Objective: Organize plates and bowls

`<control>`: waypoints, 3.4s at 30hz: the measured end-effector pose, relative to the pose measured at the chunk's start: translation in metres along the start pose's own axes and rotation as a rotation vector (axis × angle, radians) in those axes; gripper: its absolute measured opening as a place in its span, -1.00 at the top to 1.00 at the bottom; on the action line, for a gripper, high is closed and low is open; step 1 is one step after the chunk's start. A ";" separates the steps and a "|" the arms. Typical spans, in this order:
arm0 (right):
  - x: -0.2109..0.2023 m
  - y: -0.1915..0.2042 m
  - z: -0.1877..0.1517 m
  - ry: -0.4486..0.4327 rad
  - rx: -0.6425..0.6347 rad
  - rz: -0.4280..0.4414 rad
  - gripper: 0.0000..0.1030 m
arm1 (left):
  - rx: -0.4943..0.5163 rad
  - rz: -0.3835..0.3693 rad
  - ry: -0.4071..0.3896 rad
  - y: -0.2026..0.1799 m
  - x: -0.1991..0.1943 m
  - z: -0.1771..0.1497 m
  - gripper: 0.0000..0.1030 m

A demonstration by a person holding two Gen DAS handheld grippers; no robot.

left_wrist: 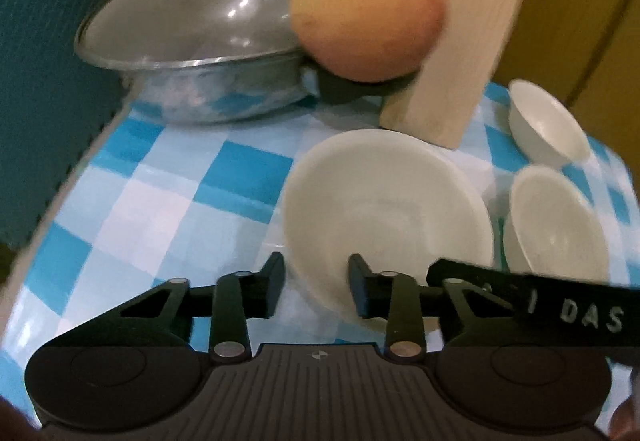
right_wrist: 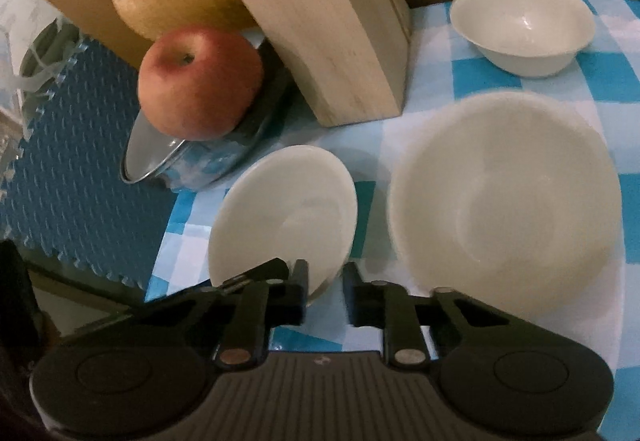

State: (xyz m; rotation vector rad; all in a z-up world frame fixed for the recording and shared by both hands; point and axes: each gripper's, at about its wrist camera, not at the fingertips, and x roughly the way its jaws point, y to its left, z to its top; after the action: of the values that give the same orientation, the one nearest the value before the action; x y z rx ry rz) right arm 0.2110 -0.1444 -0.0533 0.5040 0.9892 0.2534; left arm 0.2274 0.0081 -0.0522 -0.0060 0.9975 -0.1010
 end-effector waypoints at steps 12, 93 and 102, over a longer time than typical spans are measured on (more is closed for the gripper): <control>-0.024 0.014 -0.004 -0.056 -0.072 -0.005 0.81 | 0.084 0.027 -0.104 -0.013 -0.035 -0.008 0.31; -0.116 -0.100 -0.007 -0.209 0.134 -0.127 0.33 | 0.065 -0.108 -0.039 -0.099 -0.037 0.002 -0.46; -0.090 -0.108 0.005 -0.160 0.123 -0.143 0.33 | 0.115 -0.062 -0.022 -0.111 -0.008 0.007 -0.46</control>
State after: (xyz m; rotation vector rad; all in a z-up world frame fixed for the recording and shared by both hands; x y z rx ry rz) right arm 0.1648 -0.2768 -0.0414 0.5537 0.8828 0.0232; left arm 0.2193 -0.1024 -0.0360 0.0674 0.9685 -0.2149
